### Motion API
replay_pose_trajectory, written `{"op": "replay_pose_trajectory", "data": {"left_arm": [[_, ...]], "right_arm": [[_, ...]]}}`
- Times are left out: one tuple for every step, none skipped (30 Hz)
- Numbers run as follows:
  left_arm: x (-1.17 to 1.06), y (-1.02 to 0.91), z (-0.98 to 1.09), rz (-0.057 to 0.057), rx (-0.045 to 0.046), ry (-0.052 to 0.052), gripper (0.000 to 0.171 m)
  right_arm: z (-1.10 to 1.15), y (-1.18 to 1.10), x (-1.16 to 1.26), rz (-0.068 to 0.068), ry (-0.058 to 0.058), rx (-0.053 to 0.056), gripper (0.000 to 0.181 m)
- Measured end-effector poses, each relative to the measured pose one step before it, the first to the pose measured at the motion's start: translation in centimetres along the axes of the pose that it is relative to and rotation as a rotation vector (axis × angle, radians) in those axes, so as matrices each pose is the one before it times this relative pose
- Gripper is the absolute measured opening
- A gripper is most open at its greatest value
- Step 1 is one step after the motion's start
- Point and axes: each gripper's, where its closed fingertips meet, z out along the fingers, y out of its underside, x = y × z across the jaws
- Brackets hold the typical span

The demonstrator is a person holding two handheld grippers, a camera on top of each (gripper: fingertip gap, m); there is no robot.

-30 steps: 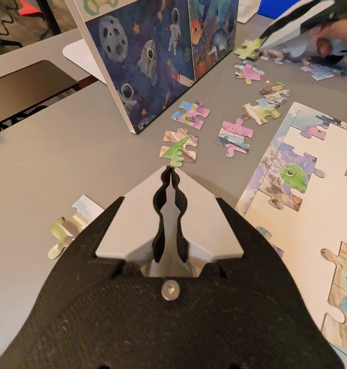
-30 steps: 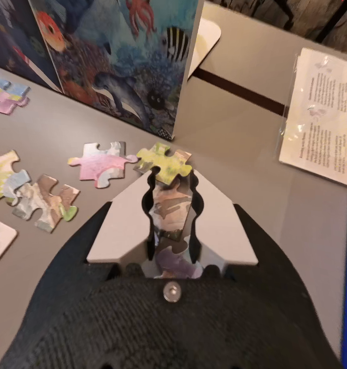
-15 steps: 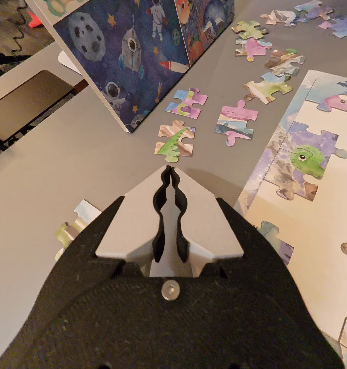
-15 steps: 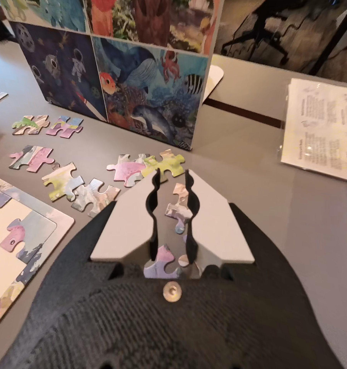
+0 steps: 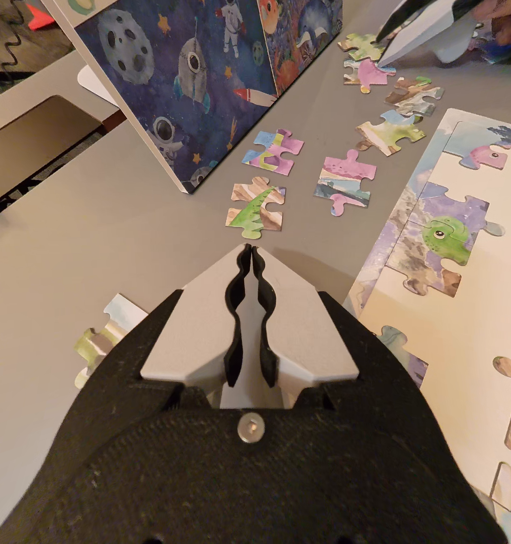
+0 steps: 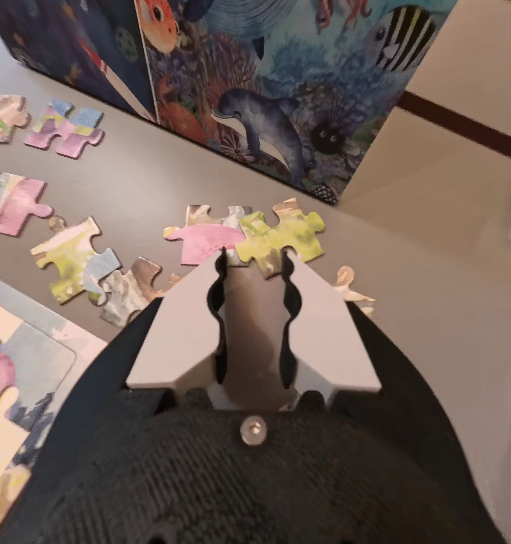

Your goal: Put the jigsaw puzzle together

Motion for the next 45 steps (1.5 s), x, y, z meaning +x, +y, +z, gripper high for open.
{"op": "replay_pose_trajectory", "data": {"left_arm": [[0.03, 0.031, 0.02, 0.0012, -0.00249, 0.0011, 0.0], [0.033, 0.035, 0.037, 0.0025, -0.00308, 0.0001, 0.0], [0.027, 0.024, 0.021, 0.0041, -0.00232, -0.0013, 0.0], [0.035, 0.015, 0.023, 0.0057, -0.00186, -0.0025, 0.0], [0.036, 0.032, 0.027, 0.0064, -0.00291, -0.0025, 0.0], [0.047, 0.041, 0.043, 0.0062, -0.00397, -0.0021, 0.0], [0.034, 0.038, 0.043, 0.006, -0.0037, -0.0022, 0.0], [0.031, 0.029, 0.026, 0.0054, -0.00272, -0.0024, 0.0], [0.023, 0.018, 0.014, 0.0041, -0.00157, -0.0018, 0.0], [0.022, 0.001, 0.009, 0.0027, -0.00032, -0.0011, 0.0], [0.015, -0.001, -0.004, 0.0017, -0.0002, -0.0006, 0.0], [0.015, 0.008, 0.01, 0.0013, -0.00057, 0.0003, 0.0], [0.014, 0.012, 0.007, 0.001, -0.00091, 0.0001, 0.0], [0.005, 0.008, 0.013, 0.0014, -0.00103, -0.0008, 0.0], [0.012, -0.003, -0.003, 0.002, -0.00028, -0.0017, 0.0], [0.0, -0.009, -0.003, 0.0021, 0.00057, -0.0021, 0.0], [-0.016, -0.005, -0.006, 0.0013, 0.00047, -0.0027, 0.0], [-0.044, -0.004, -0.006, 0.0001, 0.00061, -0.0043, 0.0], [-0.065, -0.038, -0.029, -0.0012, 0.00256, -0.005, 0.0], [-0.069, -0.052, -0.054, -0.0021, 0.00508, -0.0042, 0.0], [-0.069, -0.079, -0.063, -0.0037, 0.00668, -0.0025, 0.0], [-0.032, -0.065, -0.065, -0.0055, 0.00586, 0.0019, 0.0], [-0.017, -0.033, -0.035, -0.0071, 0.00317, 0.005, 0.0], [-0.002, -0.02, -0.018, -0.007, 0.00148, 0.0055, 0.0], [-0.007, -0.017, -0.018, -0.0048, 0.00196, 0.004, 0.0], [0.008, -0.025, -0.026, -0.0019, 0.00249, 0.0017, 0.0], [0.017, -0.019, -0.012, 0.0013, 0.00133, 0.0002, 0.0], [0.033, 0.012, 0.004, 0.0041, -0.00123, -0.0006, 0.0], [0.071, 0.048, 0.052, 0.0064, -0.00427, -0.0008, 0.0], [0.066, 0.064, 0.06, 0.0088, -0.00591, -0.0018, 0.0], [0.083, 0.065, 0.067, 0.0105, -0.00615, -0.0027, 0.0], [0.088, 0.062, 0.063, 0.0109, -0.00594, -0.0028, 0.0], [0.07, 0.054, 0.052, 0.0102, -0.00551, -0.003, 0.0], [0.075, 0.059, 0.062, 0.0086, -0.0054, -0.002, 0.0], [0.062, 0.055, 0.047, 0.0075, -0.00473, -0.0016, 0.0], [0.047, 0.027, 0.037, 0.0068, -0.00359, -0.0024, 0.0], [0.042, 0.033, 0.023, 0.006, -0.00282, -0.002, 0.0], [0.034, 0.011, 0.021, 0.0053, -0.00146, -0.0025, 0.0], [0.025, 0.009, 0.005, 0.0046, -0.00104, -0.0025, 0.0], [0.026, 0.019, 0.022, 0.0037, -0.00165, -0.0013, 0.0], [0.012, 0.018, 0.015, 0.0025, -0.0016, -0.0008, 0.0], [0.016, 0.018, 0.016, 0.001, -0.0013, -0.0003, 0.0], [-0.01, -0.001, 0.004, 0.0001, -0.0001, -0.0001, 0.0], [-0.012, -0.017, -0.021, -0.001, 0.00138, 0.0, 0.0], [-0.003, -0.021, -0.017, -0.0022, 0.00195, 0.001, 0.0]], "right_arm": [[0.021, 0.033, -0.37, 0.0319, -0.0412, 0.0046, 0.027], [-0.085, 0.054, 0.003, 0.0125, -0.0124, 0.0031, 0.025], [-0.135, 0.126, 0.017, -0.0058, -0.0054, -0.0067, 0.025], [-0.147, 0.127, 0.064, -0.0011, 0.0004, -0.0088, 0.025], [-0.101, 0.089, 0.03, -0.0007, 0.0003, -0.0051, 0.025], [-0.073, 0.076, 0.012, -0.0036, 0.0003, -0.0008, 0.025], [-0.091, 0.074, 0.005, -0.002, -0.0002, -0.0003, 0.025], [-0.114, 0.063, -0.017, -0.0001, -0.0035, -0.0002, 0.025], [-0.169, -0.025, -0.069, 0.0013, -0.0068, 0.0055, 0.025], [-0.244, -0.13, -0.128, 0.0018, -0.0111, 0.0118, 0.025], [-0.308, -0.149, -0.168, 0.0029, -0.0137, 0.0121, 0.025], [-0.36, -0.146, -0.191, 0.0034, -0.0137, 0.0103, 0.025], [-0.434, -0.23, -0.253, 0.0004, -0.0148, 0.0159, 0.024], [-0.493, -0.37, -0.417, -0.0037, -0.0195, 0.0239, 0.024], [-0.51, -0.442, -0.555, -0.0055, -0.023, 0.0266, 0.024], [-0.466, -0.53, -0.711, -0.0092, -0.0277, 0.0262, 0.024], [-0.431, -0.65, -0.973, -0.0181, -0.036, 0.0287, 0.02], [-0.378, -0.841, -1.31, -0.0342, -0.046, 0.0381, 0.0], [-0.241, -1.037, -1.354, -0.0339, -0.0362, 0.0464, 0.0], [-0.002, -0.872, -1.565, -0.0406, -0.0443, 0.031, 0.0], [0.232, -0.458, -1.257, -0.0348, -0.0228, 0.003, 0.0], [0.335, -0.033, -0.787, -0.0281, 0.0037, -0.0205, 0.0], [0.352, 0.199, -0.512, -0.0286, 0.015, -0.0288, 0.0], [0.28, 0.3, -0.309, -0.0283, 0.021, -0.0288, 0.0], [0.184, 0.285, -0.152, -0.0249, 0.0208, -0.0221, 0.0], [0.092, 0.255, -0.054, -0.0192, 0.0173, -0.0157, 0.0], [0.019, 0.269, 0.056, -0.0117, 0.016, -0.0141, 0.0], [-0.02, 0.307, 0.089, -0.0065, 0.0139, -0.0139, 0.003], [-0.04, 0.284, -0.033, -0.003, 0.0052, -0.0112, 0.004], [-0.041, 0.167, -0.337, -0.0015, -0.0123, -0.003, 0.006], [-0.036, 0.032, -0.752, -0.0049, -0.0335, 0.0055, 0.008], [0.006, -0.041, -1.054, -0.0119, -0.0448, 0.0089, 0.01], [0.085, -0.041, -1.149, -0.0218, -0.0439, 0.0061, 0.013], [0.148, 0.057, -0.996, -0.0313, -0.0293, -0.0033, 0.015], [0.178, 0.112, -0.596, -0.0328, -0.0029, -0.0091, 0.016], [0.192, 0.111, -0.358, -0.0297, 0.0093, -0.0082, 0.019], [0.157, 0.091, -0.344, -0.0253, 0.0041, -0.0083, 0.02], [0.121, 0.062, -0.23, -0.0175, 0.0052, -0.0067, 0.02], [0.07, 0.01, -0.061, -0.0105, 0.0086, -0.0012, 0.021], [0.009, -0.055, 0.005, -0.0038, 0.0061, 0.0055, 0.021], [-0.038, -0.088, 0.073, 0.002, 0.0042, 0.0104, 0.021], [-0.105, -0.112, 0.186, 0.0073, 0.0056, 0.0141, 0.021], [-0.147, -0.101, 0.247, 0.0114, 0.0054, 0.0148, 0.021], [-0.205, -0.106, 0.292, 0.0147, 0.0052, 0.016, 0.021], [-0.245, -0.156, 0.347, 0.0169, 0.0067, 0.0186, 0.021]]}}
